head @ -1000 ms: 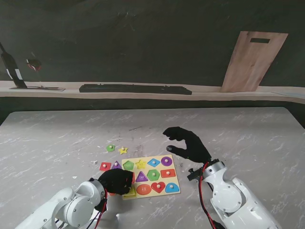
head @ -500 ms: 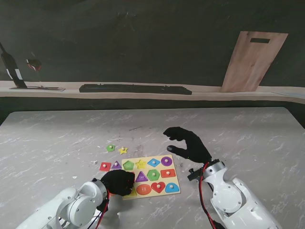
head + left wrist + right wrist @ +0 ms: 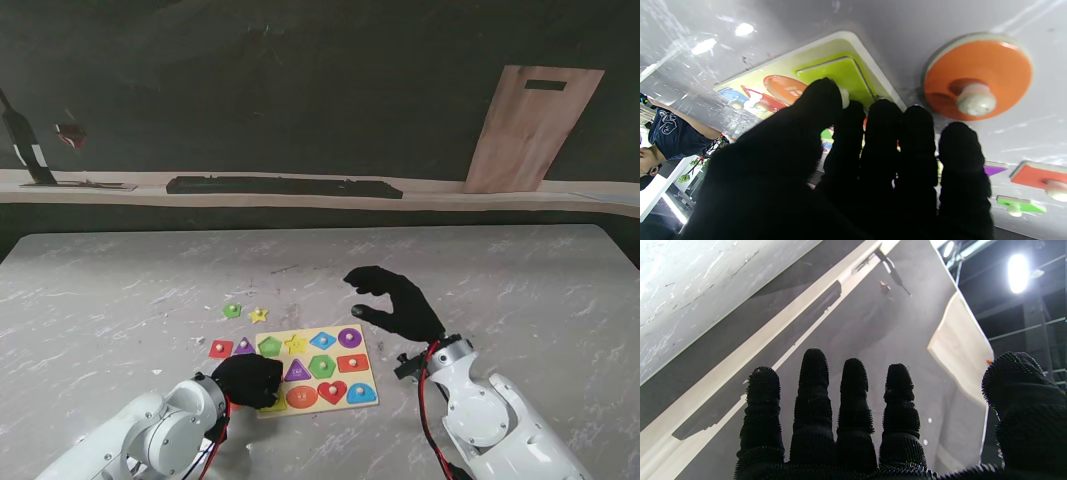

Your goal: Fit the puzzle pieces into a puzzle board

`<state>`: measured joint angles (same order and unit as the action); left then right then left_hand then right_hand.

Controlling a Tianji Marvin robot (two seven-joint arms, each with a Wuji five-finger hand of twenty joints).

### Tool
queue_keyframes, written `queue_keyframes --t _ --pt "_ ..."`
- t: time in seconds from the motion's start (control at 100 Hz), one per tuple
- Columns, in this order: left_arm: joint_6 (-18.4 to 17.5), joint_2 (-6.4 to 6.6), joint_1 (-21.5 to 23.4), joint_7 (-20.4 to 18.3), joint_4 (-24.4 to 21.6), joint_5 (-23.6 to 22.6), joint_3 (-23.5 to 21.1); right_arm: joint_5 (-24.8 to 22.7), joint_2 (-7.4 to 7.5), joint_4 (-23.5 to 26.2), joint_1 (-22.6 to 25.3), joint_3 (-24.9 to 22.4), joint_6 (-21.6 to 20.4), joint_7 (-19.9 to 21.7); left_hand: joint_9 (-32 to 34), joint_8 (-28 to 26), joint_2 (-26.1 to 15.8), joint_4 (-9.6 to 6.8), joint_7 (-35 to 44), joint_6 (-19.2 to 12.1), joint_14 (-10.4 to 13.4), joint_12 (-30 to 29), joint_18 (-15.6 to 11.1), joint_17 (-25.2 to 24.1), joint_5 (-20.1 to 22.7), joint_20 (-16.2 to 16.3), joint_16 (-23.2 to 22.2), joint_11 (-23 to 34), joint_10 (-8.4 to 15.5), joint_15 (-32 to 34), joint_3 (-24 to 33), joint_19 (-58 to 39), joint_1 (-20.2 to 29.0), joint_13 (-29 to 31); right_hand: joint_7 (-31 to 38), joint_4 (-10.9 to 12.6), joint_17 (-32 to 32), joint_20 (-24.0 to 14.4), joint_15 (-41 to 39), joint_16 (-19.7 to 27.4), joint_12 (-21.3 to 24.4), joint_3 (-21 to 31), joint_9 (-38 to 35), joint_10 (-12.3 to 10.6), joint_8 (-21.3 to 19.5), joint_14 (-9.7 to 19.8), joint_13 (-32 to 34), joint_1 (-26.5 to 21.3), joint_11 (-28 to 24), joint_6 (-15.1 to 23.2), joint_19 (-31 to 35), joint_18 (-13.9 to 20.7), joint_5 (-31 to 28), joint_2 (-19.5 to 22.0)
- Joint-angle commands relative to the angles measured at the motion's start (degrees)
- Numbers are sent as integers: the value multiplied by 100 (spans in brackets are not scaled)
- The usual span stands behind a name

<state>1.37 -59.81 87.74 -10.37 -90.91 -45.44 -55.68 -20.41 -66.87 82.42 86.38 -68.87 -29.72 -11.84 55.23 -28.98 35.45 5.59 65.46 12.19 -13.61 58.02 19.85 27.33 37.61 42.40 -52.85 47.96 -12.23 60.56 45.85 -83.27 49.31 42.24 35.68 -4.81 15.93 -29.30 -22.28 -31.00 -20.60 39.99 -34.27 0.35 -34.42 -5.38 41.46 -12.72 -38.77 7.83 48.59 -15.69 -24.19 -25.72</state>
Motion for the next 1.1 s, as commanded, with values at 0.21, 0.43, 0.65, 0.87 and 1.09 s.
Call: queue_keyframes --t 0.21,0.43,0.65,0.87,1.09 --pt "-67 66 34 -365 -72 -93 -14 15 -33 38 59 -14 -38 -20 -516 356 -19 44 -1130 -123 -35 143 312 -311 -459 110 -7 -13 -21 -129 -258 149 -97 -344 9 209 -84 -109 -85 -37 -18 -122 39 -65 -76 79 11 -24 87 178 11 -45 -94 122" --pt "-331 100 79 -389 -80 -314 -66 29 -30 39 63 -14 -46 -1 -983 52 -504 -178 -2045 86 -8 -351 194 -362 -745 194 -102 132 9 -227 -407 154 -840 -468 13 210 -82 -111 -87 -40 -19 -130 39 -72 -81 71 13 -28 90 171 12 -44 -103 127" --pt "-629 109 150 -252 -76 -504 -159 20 -28 38 68 -18 -66 -1 -1069 299 -640 -166 -2530 112 19 -510 137 -339 -984 206 -113 213 49 -216 -571 134 -1006 -474 15 211 -80 -114 -92 -43 -22 -133 33 -72 -85 76 19 -31 88 169 15 -46 -111 132" --pt "-688 68 268 -12 -119 -486 -295 -9 -28 40 78 -23 -83 -18 -1078 447 -1195 -151 -2698 109 54 -568 66 -292 -1044 189 -121 291 76 -163 -1224 94 -1041 -459 23 212 -77 -115 -102 -49 -22 -139 33 -73 -90 67 34 -37 91 163 15 -39 -120 134" --pt "-711 -17 477 272 -273 -185 -609 -63 -34 30 78 -26 -80 -72 -1013 436 -1531 -175 -2609 52 55 -591 38 -276 -928 165 -107 317 82 -136 -1710 73 -1032 -428 3 212 -77 -116 -112 -59 -23 -142 35 -74 -84 79 11 -36 90 176 15 -42 -83 140"
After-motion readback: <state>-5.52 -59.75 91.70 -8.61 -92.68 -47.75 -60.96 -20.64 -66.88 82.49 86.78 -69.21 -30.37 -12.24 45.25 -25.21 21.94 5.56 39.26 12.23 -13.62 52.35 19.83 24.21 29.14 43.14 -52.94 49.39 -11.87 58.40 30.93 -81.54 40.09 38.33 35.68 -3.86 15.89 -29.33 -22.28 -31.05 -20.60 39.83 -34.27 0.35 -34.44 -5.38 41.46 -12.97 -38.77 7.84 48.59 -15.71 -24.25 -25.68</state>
